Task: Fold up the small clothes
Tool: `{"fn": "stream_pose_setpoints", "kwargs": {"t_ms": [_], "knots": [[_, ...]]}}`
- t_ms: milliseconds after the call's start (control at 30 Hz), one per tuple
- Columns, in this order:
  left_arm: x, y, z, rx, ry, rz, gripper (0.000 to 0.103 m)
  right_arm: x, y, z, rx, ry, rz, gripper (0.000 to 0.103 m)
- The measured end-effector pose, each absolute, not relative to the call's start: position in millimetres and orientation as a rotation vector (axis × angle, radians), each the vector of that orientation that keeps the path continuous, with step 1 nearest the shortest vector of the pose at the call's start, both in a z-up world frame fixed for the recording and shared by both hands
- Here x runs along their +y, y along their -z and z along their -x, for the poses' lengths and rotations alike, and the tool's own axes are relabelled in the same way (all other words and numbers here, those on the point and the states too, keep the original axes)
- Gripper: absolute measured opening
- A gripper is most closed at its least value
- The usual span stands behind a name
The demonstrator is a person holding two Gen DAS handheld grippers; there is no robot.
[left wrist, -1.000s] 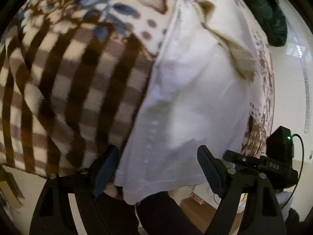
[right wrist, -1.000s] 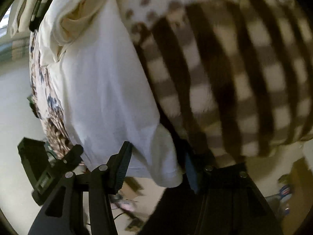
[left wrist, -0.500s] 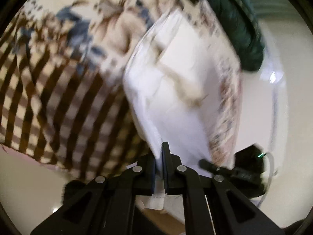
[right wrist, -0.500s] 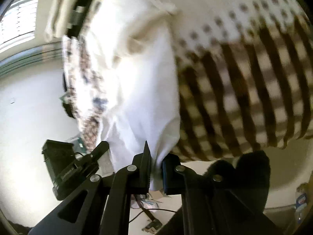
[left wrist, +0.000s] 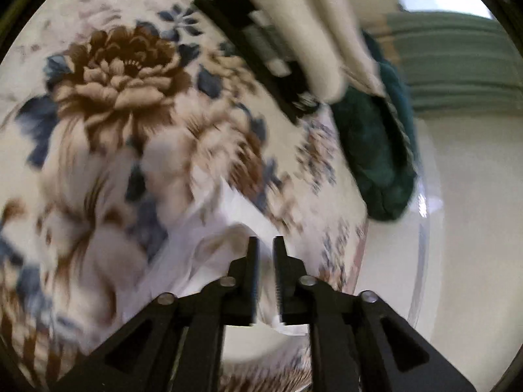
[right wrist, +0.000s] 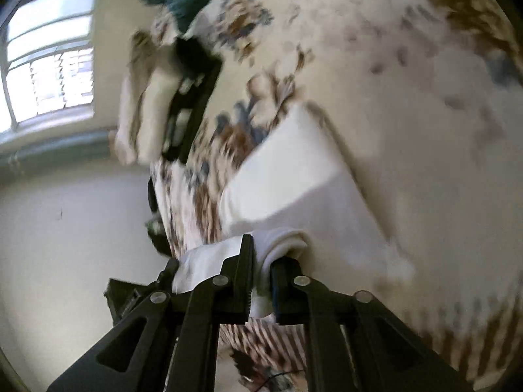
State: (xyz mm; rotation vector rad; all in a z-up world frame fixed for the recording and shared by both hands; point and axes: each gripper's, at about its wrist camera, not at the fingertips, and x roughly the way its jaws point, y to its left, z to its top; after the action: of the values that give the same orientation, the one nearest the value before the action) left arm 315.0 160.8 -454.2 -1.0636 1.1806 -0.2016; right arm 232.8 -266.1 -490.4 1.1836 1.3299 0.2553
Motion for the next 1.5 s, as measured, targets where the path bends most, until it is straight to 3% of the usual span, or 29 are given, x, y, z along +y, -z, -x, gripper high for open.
{"fn": "stream_pose_setpoints", "kwargs": {"t_ms": [33, 67, 133, 167, 333, 500, 533, 567, 600, 633, 667, 900, 1033, 1100, 1167, 1200, 1500], "knots": [[164.6, 460.5, -321.0, 1.182, 0.2, 1.103, 0.042, -266.2, 501.3, -245.9, 1.347, -0.252, -1.208, 0.018], [172.4, 465.1, -324.8, 1.163, 0.198, 1.139, 0.056, -270.2, 507.1, -254.4, 1.339, -0.249, -1.228, 0.03], [176.6, 465.0, -326.7, 1.152, 0.205, 1.125, 0.057, -277.0, 506.6, -258.4, 1.296, -0.248, -1.225, 0.049], [175.8, 463.8, -326.6, 1.181, 0.206, 1.065, 0.057, -280.3, 502.1, -257.8, 1.269, -0.245, -1.224, 0.053], [144.4, 467.3, -334.8, 1.307, 0.25, 0.687, 0.057, -279.9, 485.5, -249.0, 1.298, -0.153, -0.979, 0.054], [89.1, 473.7, -355.2, 1.359, 0.384, 0.43, 0.057, -264.8, 503.3, -266.0, 1.398, -0.127, -0.79, 0.054], [80.4, 476.0, -358.3, 1.361, 0.396, 0.387, 0.056, -262.9, 506.5, -268.0, 1.401, -0.126, -0.765, 0.05], [71.7, 477.7, -361.8, 1.348, 0.403, 0.333, 0.051, -259.9, 508.1, -270.8, 1.399, -0.122, -0.741, 0.025], [70.2, 477.9, -363.7, 1.337, 0.405, 0.313, 0.025, -256.1, 507.1, -274.8, 1.392, -0.119, -0.713, 0.008], [72.1, 478.3, -365.1, 1.329, 0.407, 0.308, 0.012, -254.3, 505.1, -276.4, 1.381, -0.117, -0.697, 0.004], [79.4, 480.6, -368.0, 1.327, 0.39, 0.31, 0.005, -252.0, 499.8, -278.5, 1.355, -0.126, -0.687, 0.004], [130.8, 507.6, -383.8, 1.392, 0.259, 0.373, 0.006, -245.0, 501.4, -297.8, 1.339, -0.057, -0.619, 0.003], [149.0, 495.2, -372.0, 1.404, 0.269, 0.463, 0.012, -248.9, 516.2, -306.4, 1.406, -0.059, -0.678, 0.004], [150.2, 480.9, -349.5, 1.403, 0.279, 0.48, 0.034, -254.7, 508.6, -301.0, 1.41, -0.065, -0.703, 0.01], [145.0, 466.5, -319.9, 1.401, 0.292, 0.485, 0.052, -259.7, 496.5, -289.3, 1.397, -0.056, -0.691, 0.046], [140.5, 462.4, -306.9, 1.404, 0.3, 0.479, 0.054, -261.8, 489.9, -279.1, 1.389, -0.053, -0.687, 0.05], [108.0, 491.7, -256.8, 1.491, 0.196, 0.208, 0.056, -222.9, 517.6, -206.7, 1.555, -0.091, -0.6, 0.051]]}}
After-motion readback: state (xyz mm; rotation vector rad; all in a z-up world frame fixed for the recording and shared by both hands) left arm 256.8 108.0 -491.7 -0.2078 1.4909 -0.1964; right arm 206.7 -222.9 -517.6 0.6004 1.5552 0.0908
